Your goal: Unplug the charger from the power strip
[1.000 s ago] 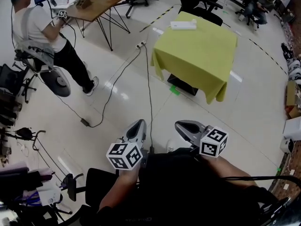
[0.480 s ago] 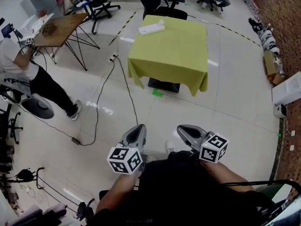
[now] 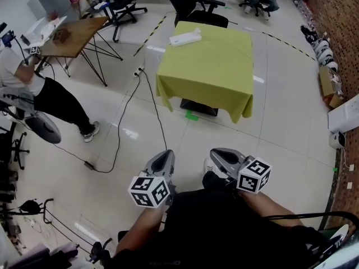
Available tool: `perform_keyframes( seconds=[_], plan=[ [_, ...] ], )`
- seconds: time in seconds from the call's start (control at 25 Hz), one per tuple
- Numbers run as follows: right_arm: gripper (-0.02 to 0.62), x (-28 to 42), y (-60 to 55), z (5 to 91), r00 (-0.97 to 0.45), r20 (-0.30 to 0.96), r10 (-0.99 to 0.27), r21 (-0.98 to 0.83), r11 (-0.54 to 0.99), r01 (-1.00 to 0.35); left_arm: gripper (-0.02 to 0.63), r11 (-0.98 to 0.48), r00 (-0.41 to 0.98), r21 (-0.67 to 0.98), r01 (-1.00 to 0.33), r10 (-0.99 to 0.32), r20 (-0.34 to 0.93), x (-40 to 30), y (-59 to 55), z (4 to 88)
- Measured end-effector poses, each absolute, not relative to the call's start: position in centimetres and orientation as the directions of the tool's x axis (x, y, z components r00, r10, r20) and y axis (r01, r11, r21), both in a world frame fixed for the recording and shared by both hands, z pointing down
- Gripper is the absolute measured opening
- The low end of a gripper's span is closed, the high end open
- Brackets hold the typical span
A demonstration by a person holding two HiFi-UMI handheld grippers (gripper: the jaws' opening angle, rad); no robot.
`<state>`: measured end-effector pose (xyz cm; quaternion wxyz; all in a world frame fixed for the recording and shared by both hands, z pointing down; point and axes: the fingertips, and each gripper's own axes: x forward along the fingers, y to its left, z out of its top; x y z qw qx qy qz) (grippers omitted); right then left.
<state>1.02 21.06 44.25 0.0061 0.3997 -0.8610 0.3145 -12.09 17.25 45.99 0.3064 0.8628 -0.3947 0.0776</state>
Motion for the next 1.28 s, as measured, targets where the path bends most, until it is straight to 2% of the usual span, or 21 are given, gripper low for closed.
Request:
perform_keyframes(
  seconds=[0.24, 0.52, 0.8, 1.12, 1.28],
  plan=[
    [0.002, 4.2, 14.1, 44.1, -0.769, 0.216, -0.601, -0.528, 0.591, -0.61, 0.005, -0.397, 0.58, 0.461, -0.794, -0.723, 0.376, -9.8, 12.6, 46.2],
    [0.002, 8.2, 8.5, 43.7, -0.811, 0.167, -0.561, -0.548, 0.631, -0.549, 0.005, -0.402, 0.563, 0.447, -0.799, -0.762, 0.321, -3.2, 7.6, 43.4],
    [0.002, 13.7, 6.7, 44.5, -0.738, 0.127, -0.663, -0.59, 0.548, -0.594, 0.005, -0.434, 0.594, 0.421, -0.797, -0.693, 0.409, 0.1, 5.3, 45.0],
    [0.002, 20.6, 6.7, 46.4, -0.608, 0.155, -0.779, -0.624, 0.4, -0.671, 0.005, -0.6, 0.735, 0.424, -0.678, -0.536, 0.416, 9.3, 2.9, 45.1],
    [0.002, 21.8, 6.4, 47.2, -0.561, 0.167, -0.811, -0.643, 0.341, -0.685, 0.005, -0.654, 0.766, 0.409, -0.637, -0.476, 0.432, 11.2, 2.0, 45.5]
  ],
)
